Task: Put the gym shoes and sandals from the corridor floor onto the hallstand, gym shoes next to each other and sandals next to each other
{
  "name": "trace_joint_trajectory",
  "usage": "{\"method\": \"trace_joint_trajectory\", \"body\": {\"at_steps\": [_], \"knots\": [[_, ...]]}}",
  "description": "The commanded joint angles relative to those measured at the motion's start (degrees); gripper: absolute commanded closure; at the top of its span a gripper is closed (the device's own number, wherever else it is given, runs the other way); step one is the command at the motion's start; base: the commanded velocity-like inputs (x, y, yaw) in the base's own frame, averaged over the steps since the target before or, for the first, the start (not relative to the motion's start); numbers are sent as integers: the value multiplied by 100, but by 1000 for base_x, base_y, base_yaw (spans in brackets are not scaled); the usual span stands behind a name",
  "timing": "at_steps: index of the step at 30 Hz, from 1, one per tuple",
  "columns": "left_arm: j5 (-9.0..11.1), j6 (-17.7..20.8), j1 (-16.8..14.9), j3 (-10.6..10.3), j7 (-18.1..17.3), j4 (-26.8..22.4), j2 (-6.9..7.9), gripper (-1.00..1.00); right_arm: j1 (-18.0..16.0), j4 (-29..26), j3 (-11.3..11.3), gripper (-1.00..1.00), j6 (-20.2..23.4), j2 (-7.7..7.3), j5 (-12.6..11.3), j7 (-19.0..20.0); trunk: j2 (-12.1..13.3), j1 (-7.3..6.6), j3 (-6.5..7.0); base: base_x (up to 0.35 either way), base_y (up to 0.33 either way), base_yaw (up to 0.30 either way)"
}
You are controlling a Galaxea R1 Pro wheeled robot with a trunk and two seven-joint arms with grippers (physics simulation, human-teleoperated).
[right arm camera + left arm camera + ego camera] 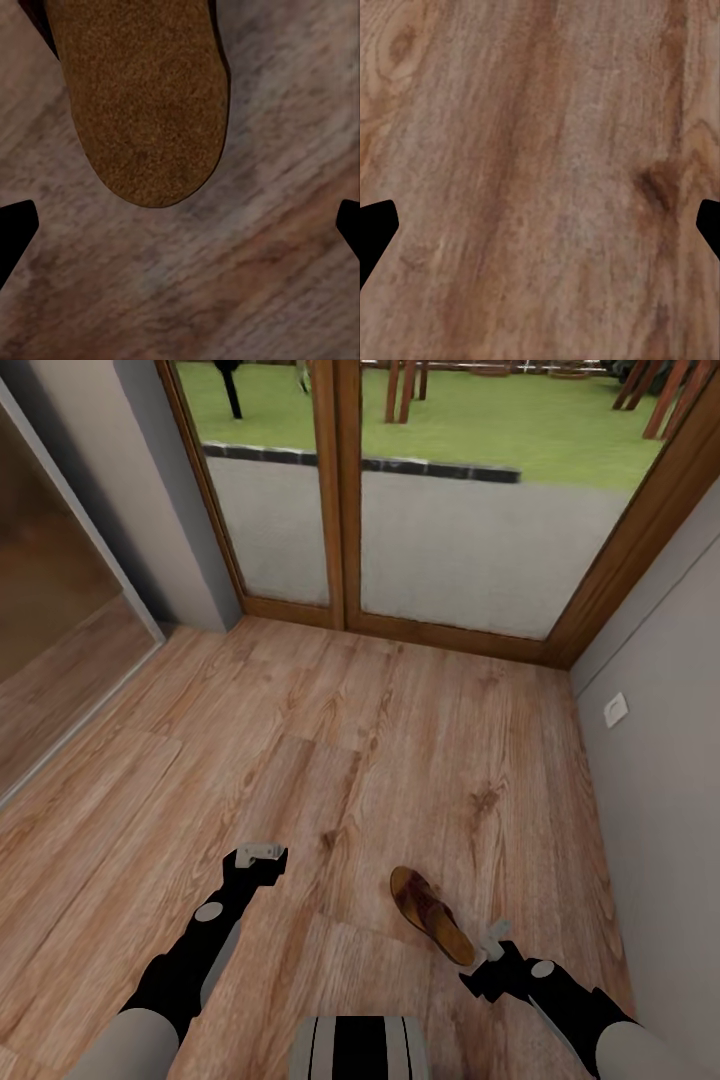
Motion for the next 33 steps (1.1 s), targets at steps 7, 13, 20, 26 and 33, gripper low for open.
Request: {"method": "trace_joint_trajectory", "body": {"at_steps": [7, 13, 20, 26, 33], "knots": [[1, -17, -2, -1, -10, 2, -1, -100, 1, -9, 2, -100, 14, -3, 36, 18, -1, -1, -3, 66, -2, 0], [1, -19, -2, -2, -10, 2, -1, -100, 2, -3, 7, -100, 14, 8, 37, 18, -1, -1, -3, 29, 0, 0], [1, -20, -2, -2, -10, 2, 3, -100, 1, 6, 8, -100, 14, 23, 37, 18, -1, -1, -3, 1, 0, 0], [-3, -20, -2, -2, -10, 2, 0, -100, 2, 16, 8, -100, 14, 24, 37, 18, -1, -1, -3, 36, 5, 0], [-1, -20, -2, -2, -10, 2, 7, -100, 2, 16, 8, -100, 14, 22, 37, 18, -1, -1, -3, 38, 7, 0]]}}
